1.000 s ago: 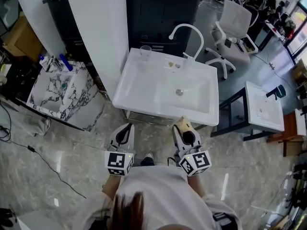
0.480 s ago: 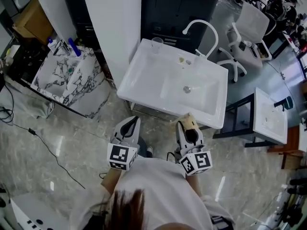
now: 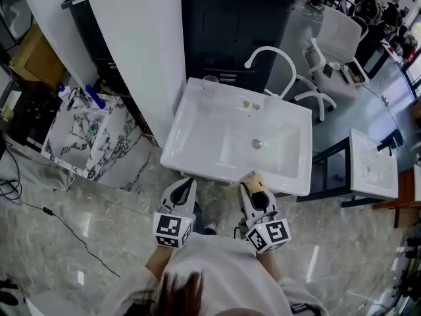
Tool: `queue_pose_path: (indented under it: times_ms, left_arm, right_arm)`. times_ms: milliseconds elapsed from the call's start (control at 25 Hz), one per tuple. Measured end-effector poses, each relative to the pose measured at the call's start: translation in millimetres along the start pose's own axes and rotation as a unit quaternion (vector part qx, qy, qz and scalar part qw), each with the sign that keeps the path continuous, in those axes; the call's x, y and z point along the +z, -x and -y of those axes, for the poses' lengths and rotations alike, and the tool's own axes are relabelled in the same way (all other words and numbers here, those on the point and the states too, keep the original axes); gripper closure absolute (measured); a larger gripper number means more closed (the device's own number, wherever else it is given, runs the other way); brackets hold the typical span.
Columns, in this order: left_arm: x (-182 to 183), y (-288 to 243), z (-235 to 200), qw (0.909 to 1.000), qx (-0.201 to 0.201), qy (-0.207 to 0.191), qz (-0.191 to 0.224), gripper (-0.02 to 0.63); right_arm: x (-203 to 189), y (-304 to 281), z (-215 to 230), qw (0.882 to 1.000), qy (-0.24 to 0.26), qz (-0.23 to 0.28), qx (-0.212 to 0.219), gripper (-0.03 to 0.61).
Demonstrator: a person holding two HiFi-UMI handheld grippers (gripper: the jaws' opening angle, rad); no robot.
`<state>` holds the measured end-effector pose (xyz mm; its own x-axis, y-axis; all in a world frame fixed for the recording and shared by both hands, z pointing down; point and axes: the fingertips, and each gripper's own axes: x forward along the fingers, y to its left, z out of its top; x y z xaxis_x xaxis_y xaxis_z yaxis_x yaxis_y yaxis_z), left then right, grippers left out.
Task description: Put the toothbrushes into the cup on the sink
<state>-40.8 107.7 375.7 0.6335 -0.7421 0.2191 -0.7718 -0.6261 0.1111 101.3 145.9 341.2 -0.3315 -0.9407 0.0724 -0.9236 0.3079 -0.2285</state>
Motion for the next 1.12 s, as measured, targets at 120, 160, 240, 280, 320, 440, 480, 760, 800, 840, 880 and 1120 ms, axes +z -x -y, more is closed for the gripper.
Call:
queue_pose_path:
  times_ms: [120, 160, 240, 280, 320, 440, 480, 760, 800, 840, 880, 1120]
  left_arm:
    - [9, -20, -24, 1.0, -0.007, -0.002, 0.0, 0.598]
    - [14, -27, -32, 0.9999, -0.01, -0.004, 0.001, 0.598]
    - [21, -40, -46, 0.9998, -0.017, -0.011, 0.002, 0.598]
    - [24, -46, -52, 0.9997, -0.022, -0.014, 0.002, 0.598]
    - [26, -51, -59, 0.9995, -0.026, -0.016, 0.003, 0.598]
    - [35, -68, -76, 0.9993, -0.037, -0.005, 0.005, 0.598]
    - [38, -73, -80, 0.9992, -0.041, -0.001, 0.005, 0.598]
    - [52, -93, -99, 0.9962, -0.08, -0.032, 0.01, 0.598]
    - [53, -95, -105, 0.9963, -0.078, -0.034, 0.007, 0.598]
    - [53, -97, -111, 0.9967, -0.074, -0.034, 0.004, 0.598]
    - [53, -100, -116, 0.9971, -0.069, -0.032, 0.002, 0.598]
    - [41, -110, -139, 0.9984, -0.051, -0.012, -0.02, 0.598]
  right_arm:
    - [4, -27, 3, 1.0, 0.003, -0.007, -0.006, 0.471]
    - [6, -37, 5, 1.0, 0.004, -0.007, -0.009, 0.471]
    - [12, -55, 8, 1.0, 0.006, -0.004, -0.013, 0.471]
    - [15, -65, 8, 1.0, 0.008, -0.001, -0.015, 0.471]
    - [19, -74, 8, 1.0, 0.01, 0.002, -0.018, 0.471]
    - [28, -98, 10, 0.999, 0.017, 0.009, -0.025, 0.471]
    - [30, -105, 11, 0.999, 0.02, 0.009, -0.028, 0.471]
    - [30, -137, 19, 0.998, 0.019, 0.011, -0.055, 0.471]
    - [30, -141, 19, 0.998, 0.018, 0.012, -0.057, 0.471]
    - [32, -145, 20, 0.998, 0.016, 0.013, -0.058, 0.471]
    - [35, -149, 21, 0.998, 0.014, 0.015, -0.058, 0.471]
    - [40, -162, 27, 0.998, 0.011, 0.011, -0.061, 0.471]
